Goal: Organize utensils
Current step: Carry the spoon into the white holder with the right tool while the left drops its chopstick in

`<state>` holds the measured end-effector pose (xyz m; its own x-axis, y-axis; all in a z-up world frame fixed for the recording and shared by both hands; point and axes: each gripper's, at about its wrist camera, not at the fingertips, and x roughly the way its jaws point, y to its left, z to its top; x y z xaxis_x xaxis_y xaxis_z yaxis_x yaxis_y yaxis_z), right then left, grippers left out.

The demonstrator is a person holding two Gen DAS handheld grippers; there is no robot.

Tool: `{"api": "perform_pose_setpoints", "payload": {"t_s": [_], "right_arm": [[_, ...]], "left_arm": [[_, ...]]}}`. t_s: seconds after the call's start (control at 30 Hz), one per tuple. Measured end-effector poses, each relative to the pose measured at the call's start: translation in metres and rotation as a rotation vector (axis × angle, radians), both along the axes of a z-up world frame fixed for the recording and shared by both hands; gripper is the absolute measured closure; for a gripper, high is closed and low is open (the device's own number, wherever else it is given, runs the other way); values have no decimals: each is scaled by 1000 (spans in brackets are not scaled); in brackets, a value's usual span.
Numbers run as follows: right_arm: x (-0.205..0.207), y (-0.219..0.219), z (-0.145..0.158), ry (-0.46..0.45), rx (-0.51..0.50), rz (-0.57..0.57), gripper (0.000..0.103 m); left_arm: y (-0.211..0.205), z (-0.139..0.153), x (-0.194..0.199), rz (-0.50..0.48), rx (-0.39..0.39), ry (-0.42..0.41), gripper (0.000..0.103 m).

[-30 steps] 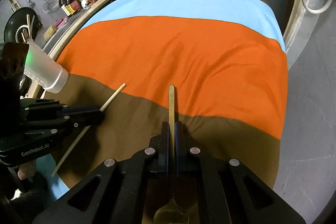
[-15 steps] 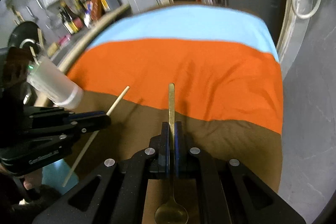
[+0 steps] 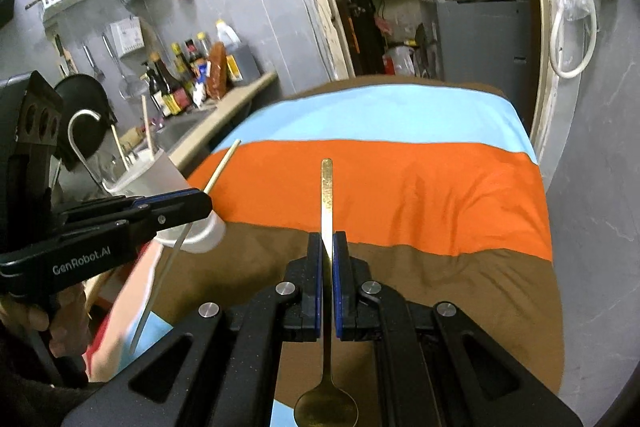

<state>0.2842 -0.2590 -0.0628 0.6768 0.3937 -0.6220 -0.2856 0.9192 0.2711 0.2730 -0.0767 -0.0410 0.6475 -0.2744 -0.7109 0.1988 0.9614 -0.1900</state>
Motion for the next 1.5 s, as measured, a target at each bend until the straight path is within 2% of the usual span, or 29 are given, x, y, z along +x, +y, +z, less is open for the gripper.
{"api": "perform_pose_setpoints", "payload": {"t_s": [0.27, 0.5, 0.67, 0.83, 0.93, 1.1, 1.27, 1.5], "right_arm": [[-14, 21, 25, -93, 70, -29, 98], [-9, 47, 65, -218, 173, -18, 98], [7, 75, 94, -318, 267, 11, 98], [25, 109, 109, -362, 373, 32, 98], [38, 133, 116, -398, 390, 42, 98], [47, 175, 118, -461, 353, 20, 98], [48, 199, 111, -511, 323, -30, 98], [46, 203, 83, -527, 361, -83, 98]], "left_arm": [[48, 32, -14, 22, -109, -119, 98], [99, 62, -17, 61, -209, -215, 98], [141, 79, -13, 131, -233, -276, 98], [187, 92, -10, 219, -239, -347, 98], [212, 97, -8, 270, -242, -387, 98], [244, 100, -3, 365, -236, -444, 98], [266, 96, 7, 426, -264, -494, 98], [274, 68, 12, 482, -301, -532, 98]]}}
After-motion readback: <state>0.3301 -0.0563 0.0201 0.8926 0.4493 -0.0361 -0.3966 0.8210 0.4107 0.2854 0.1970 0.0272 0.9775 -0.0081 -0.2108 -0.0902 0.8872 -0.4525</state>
